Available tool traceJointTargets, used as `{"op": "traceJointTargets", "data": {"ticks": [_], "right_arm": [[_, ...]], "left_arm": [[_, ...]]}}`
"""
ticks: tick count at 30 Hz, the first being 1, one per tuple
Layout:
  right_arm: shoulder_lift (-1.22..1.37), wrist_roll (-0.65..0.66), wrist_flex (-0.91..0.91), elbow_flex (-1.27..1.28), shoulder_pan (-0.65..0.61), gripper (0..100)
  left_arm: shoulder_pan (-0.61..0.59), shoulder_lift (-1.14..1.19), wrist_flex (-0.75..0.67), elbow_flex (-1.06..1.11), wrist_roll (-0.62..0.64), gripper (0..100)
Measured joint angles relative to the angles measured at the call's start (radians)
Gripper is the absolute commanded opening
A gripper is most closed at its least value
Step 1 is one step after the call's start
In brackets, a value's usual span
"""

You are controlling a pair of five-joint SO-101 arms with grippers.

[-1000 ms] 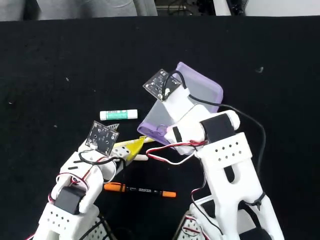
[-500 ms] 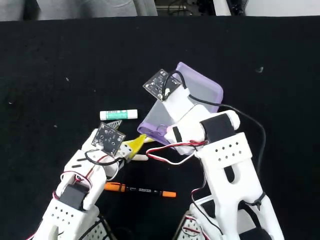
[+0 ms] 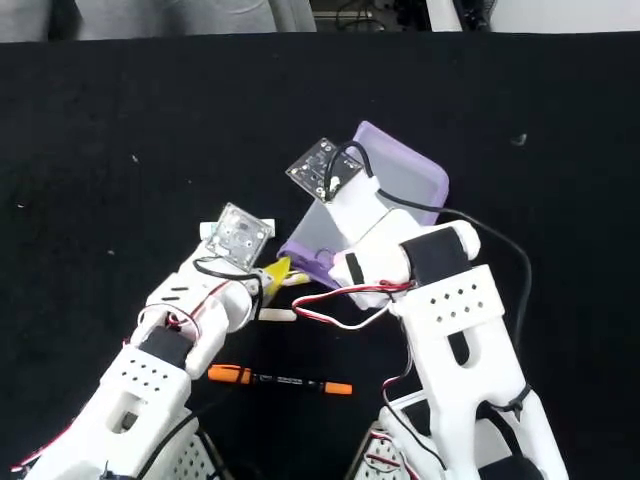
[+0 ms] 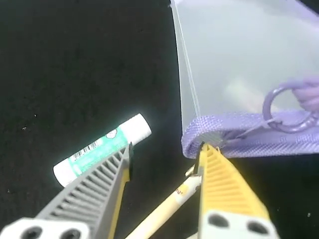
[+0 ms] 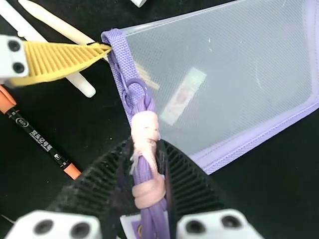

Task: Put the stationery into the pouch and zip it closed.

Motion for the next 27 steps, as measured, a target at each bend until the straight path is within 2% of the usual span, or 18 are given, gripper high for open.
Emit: {"op": "traceJointTargets", "data": {"ticks": [10, 16, 21, 27], "right_arm": [[0.000, 0.000, -0.012, 0.000, 0.000, 1.1], [0.000, 0.000, -0.012, 0.000, 0.000, 1.1], [0.000, 0.000, -0.012, 0.000, 0.002, 1.1], [0.000, 0.000, -0.012, 0.000, 0.002, 1.1]], "left_arm": [[0.003, 0.000, -0.008, 0.000, 0.008, 22], [0.055, 0.000, -0.014, 0.000, 0.008, 22], [0.060, 0.020, -0.091, 0.000, 0.008, 22], [0.057, 0.201, -0.184, -0.040, -0.009, 22]]}}
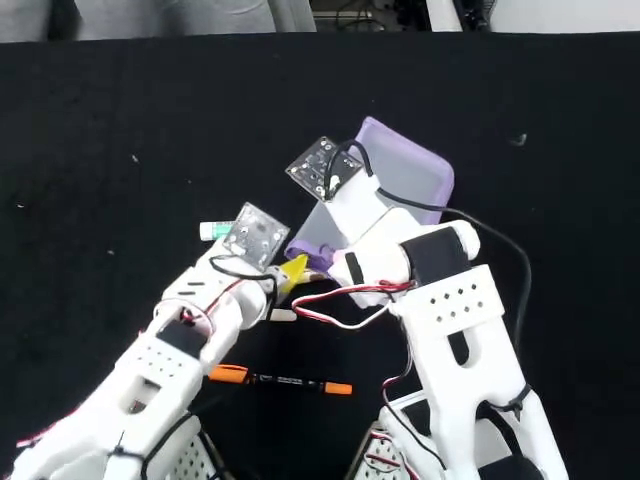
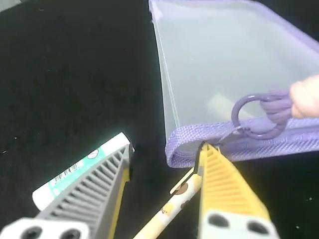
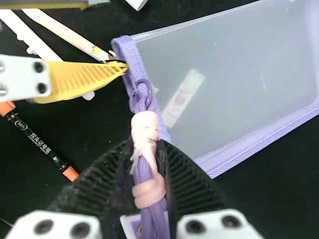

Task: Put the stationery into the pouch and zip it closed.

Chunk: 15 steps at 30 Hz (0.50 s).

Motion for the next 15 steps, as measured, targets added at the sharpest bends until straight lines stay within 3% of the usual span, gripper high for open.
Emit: {"op": "traceJointTargets", "data": {"ticks": [6, 15], "right_arm": [[0.000, -0.002, 0.000, 0.000, 0.000, 1.1], [0.000, -0.002, 0.000, 0.000, 0.000, 1.1]], "left_arm": [[-0.044, 0.172, -0.043, -0.092, -0.003, 22], [-0.043, 0.181, -0.043, -0.110, -0.003, 22]]}}
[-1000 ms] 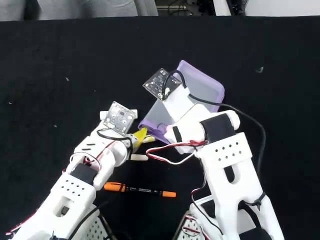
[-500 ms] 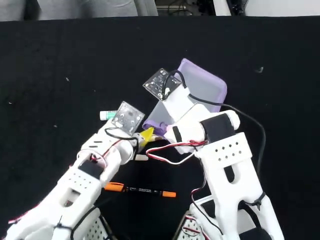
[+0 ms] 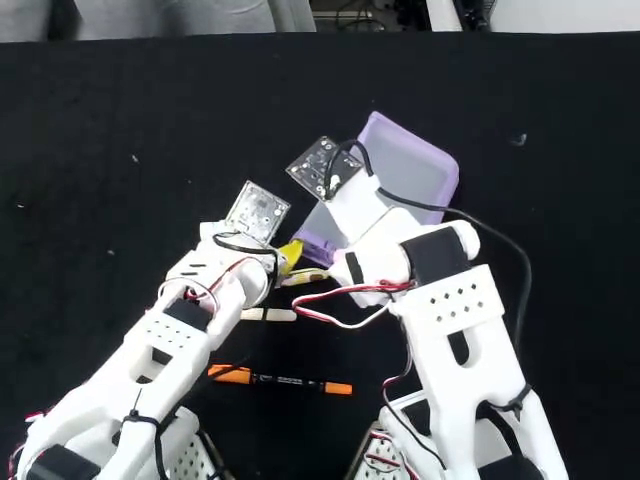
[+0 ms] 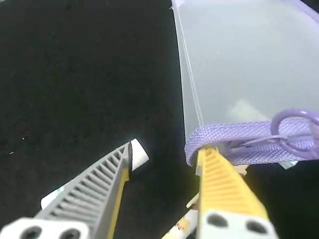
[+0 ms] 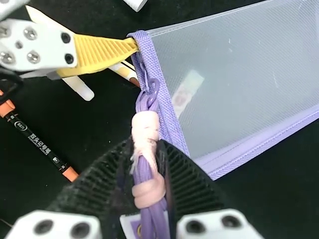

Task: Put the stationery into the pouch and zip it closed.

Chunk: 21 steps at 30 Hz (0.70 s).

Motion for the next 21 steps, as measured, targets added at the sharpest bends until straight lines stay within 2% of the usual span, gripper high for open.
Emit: {"op": "traceJointTargets", "data": {"ticks": [3, 8, 13, 21], "right_arm": [[0.000, 0.002, 0.000, 0.000, 0.000, 1.1], [0.000, 0.002, 0.000, 0.000, 0.000, 1.1], [0.000, 0.000, -0.002, 0.000, 0.000, 1.1], [0.000, 0.028, 0.000, 0.000, 0.000, 1.1]], "left_arm": [[0.038, 0.012, 0.000, 0.000, 0.000, 19], [0.077, 0.012, 0.000, 0.000, 0.000, 2], [0.078, 0.012, -0.060, -0.002, 0.000, 3], [0.078, 0.012, -0.063, -0.002, 0.000, 3]]}}
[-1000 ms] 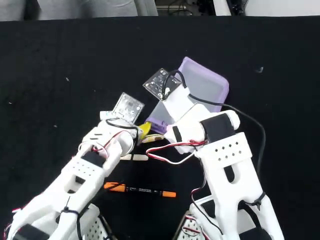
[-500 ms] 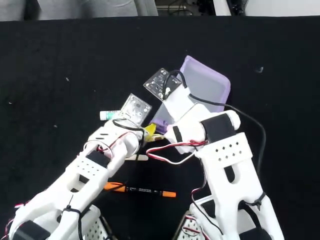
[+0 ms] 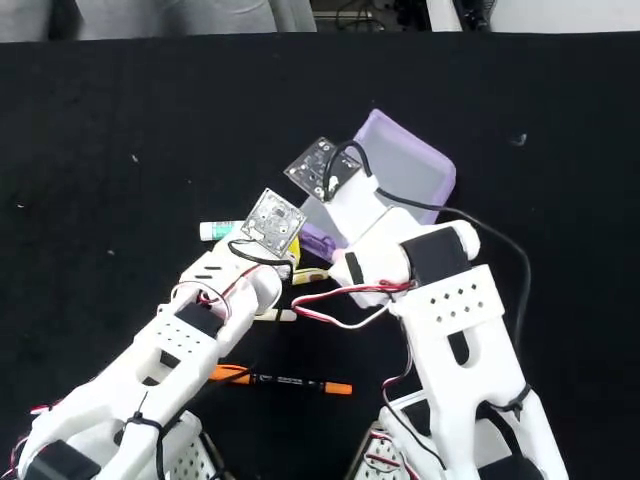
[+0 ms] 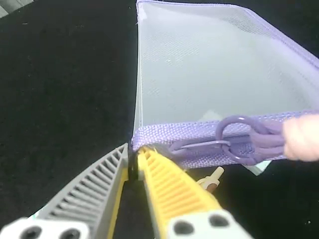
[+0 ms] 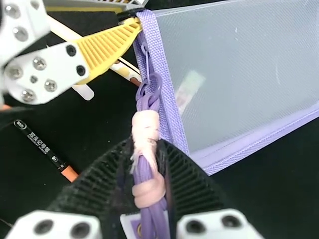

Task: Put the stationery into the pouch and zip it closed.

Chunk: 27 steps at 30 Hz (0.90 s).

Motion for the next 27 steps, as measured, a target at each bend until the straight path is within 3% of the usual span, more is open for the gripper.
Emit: {"op": "traceJointTargets", "data": {"ticks": [17, 27], "right_arm": [[-0.144, 0.069, 0.068, -0.057, 0.265, 1.1], [-0.189, 0.071, 0.094, -0.094, 0.338, 1.1]], "left_arm": [[-0.144, 0.000, -0.008, 0.000, 0.000, 3], [-0.155, 0.000, -0.011, 0.000, 0.000, 3]]}}
